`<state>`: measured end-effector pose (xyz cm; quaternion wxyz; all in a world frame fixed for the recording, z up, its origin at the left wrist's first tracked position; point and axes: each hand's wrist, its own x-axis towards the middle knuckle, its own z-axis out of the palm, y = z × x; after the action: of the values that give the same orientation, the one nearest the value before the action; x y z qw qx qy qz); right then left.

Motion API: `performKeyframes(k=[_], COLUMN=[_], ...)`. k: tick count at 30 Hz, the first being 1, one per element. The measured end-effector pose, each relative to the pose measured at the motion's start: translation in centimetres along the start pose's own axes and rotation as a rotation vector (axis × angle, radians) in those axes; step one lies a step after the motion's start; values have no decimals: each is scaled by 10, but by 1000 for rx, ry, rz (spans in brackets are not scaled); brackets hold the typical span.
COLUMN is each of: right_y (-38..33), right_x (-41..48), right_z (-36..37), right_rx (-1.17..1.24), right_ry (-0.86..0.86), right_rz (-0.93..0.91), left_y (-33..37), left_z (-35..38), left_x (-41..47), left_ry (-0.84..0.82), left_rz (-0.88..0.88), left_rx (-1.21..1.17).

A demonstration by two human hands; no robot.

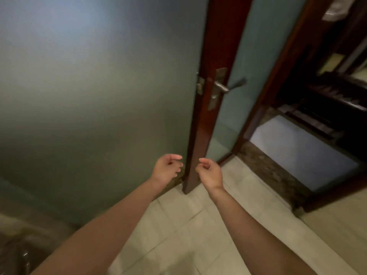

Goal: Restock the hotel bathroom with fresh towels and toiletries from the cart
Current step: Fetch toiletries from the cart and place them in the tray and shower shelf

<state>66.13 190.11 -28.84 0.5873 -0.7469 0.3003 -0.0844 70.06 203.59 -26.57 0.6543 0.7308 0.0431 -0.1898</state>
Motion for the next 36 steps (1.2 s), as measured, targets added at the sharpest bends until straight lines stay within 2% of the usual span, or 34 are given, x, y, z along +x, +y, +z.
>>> performKeyframes(k=[6,14,23,30,36], right_y=[31,56,88,72,54], right_x=[44,85,194,351,424], right_z=[-137,-268,-354,-435,-487], right_rx=[17,139,221,135,172], right_ry=[183,414,614,678,706], right_rz=[11,111,209,258,309], left_y=[12,35,44,114,151], left_z=[145,295,448,590,669], left_x=[17,37,128,251,312], left_ry=[-203,-440,-622,-711,-769], left_rz=[20,26,28,22,9], left_rx=[110,195,298,347,372])
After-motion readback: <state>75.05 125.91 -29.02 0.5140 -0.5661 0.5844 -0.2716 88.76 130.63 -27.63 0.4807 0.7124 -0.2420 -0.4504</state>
